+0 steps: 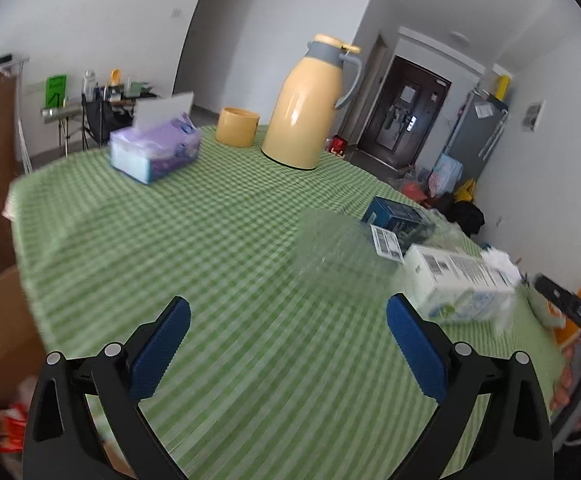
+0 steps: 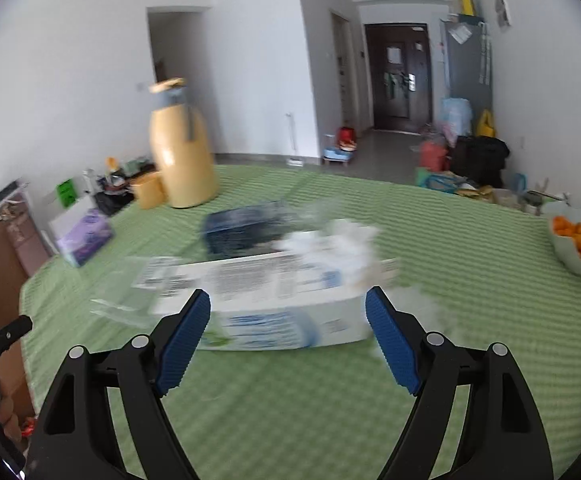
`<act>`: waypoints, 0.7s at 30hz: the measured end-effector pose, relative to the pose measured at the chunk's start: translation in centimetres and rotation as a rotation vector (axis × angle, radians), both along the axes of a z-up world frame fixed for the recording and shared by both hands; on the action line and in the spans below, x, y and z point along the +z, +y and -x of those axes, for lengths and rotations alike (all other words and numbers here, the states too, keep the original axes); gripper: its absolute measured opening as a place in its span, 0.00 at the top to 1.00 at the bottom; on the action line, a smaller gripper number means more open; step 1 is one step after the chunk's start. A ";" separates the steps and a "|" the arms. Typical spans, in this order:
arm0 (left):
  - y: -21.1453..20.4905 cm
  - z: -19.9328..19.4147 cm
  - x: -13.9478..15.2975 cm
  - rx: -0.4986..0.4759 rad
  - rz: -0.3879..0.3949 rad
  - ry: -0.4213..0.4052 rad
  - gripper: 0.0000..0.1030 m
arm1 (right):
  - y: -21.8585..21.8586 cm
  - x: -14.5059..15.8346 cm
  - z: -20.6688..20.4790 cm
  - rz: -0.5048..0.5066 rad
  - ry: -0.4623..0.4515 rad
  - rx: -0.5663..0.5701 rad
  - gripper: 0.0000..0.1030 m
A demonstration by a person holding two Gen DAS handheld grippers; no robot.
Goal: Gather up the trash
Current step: 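Move both grippers back over the clear container and white tissues, then grasp the clear plastic container with the left gripper while the right gripper grasps white tissues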
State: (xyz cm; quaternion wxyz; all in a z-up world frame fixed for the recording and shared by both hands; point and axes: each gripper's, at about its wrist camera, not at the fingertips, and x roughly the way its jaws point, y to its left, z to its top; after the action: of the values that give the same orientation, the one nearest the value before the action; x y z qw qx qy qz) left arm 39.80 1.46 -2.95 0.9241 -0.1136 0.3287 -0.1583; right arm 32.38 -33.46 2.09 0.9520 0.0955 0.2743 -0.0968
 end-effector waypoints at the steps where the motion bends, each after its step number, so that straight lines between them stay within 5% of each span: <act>1: -0.5 -0.8 -0.4 0.005 0.000 0.015 0.07 | -1.5 -0.2 -0.6 -0.005 0.013 -0.012 0.25; 12: -5.4 -12.0 -2.8 -0.042 0.062 0.187 0.07 | -4.0 -0.4 -5.9 0.081 0.072 0.036 0.25; 19: -7.1 -13.0 -4.6 -0.117 0.026 0.240 0.07 | -3.1 -2.3 -8.0 0.090 0.123 0.095 0.26; 21: -7.4 -13.1 -4.8 -0.140 0.038 0.254 0.07 | -2.9 -2.7 -8.3 0.086 0.129 0.104 0.34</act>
State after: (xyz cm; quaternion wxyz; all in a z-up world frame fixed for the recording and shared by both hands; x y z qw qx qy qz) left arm 52.91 -5.97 -7.71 0.8596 -0.1270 0.4469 -0.2128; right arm 40.63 -36.33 -0.59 0.9394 0.0336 0.3350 -0.0650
